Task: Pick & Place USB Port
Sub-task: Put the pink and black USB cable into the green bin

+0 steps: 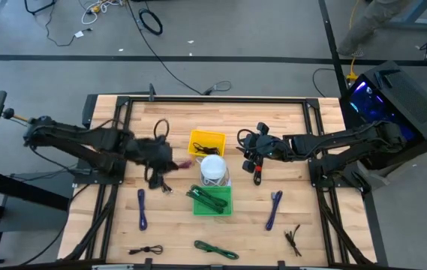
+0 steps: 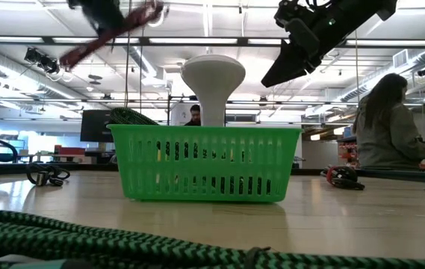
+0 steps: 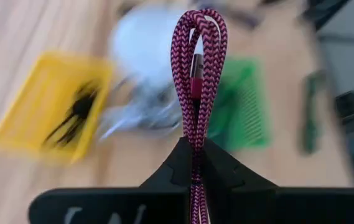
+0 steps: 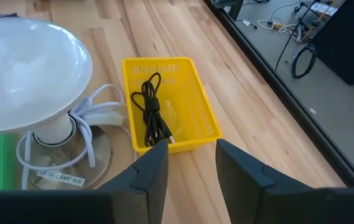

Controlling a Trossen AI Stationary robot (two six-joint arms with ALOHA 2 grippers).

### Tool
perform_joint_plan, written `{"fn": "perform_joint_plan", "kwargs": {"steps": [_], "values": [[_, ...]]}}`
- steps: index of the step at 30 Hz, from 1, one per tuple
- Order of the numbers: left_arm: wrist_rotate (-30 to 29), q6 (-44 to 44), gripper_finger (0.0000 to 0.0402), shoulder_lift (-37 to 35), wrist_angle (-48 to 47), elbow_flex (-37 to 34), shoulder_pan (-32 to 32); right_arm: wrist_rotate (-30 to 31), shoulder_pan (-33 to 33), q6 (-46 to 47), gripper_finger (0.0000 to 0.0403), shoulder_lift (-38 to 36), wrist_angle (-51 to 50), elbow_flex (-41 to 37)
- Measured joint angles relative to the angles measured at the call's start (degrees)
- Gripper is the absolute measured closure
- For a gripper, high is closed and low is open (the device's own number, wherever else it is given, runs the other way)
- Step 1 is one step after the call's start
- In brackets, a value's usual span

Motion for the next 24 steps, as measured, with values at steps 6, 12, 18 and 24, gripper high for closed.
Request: {"fn": "perform_joint_plan", "kwargs": {"steps": [6, 12, 18, 24], "values": [[-5.45, -2.48, 0.0387, 6.9, 12.15, 2.88, -11.61, 0.02, 0.0, -0.17, 0.0268, 0.0, 2.2, 0.0], [-11.23, -0.52, 0.0387, 20.32, 4.67, 13.25, -15.99, -0.02, 0.0, -0.19, 0.0268, 0.0, 2.36, 0.0], [-11.73, 5.54, 0.0387, 34.28, -8.57, 28.74, -15.67, -0.13, 0.0, -0.24, 0.0268, 0.0, 2.28, 0.0], [-13.23, 9.71, 0.0387, 46.25, -22.23, 43.03, -13.43, -0.13, 0.0, -0.53, 0.0268, 0.0, 1.92, 0.0]]}}
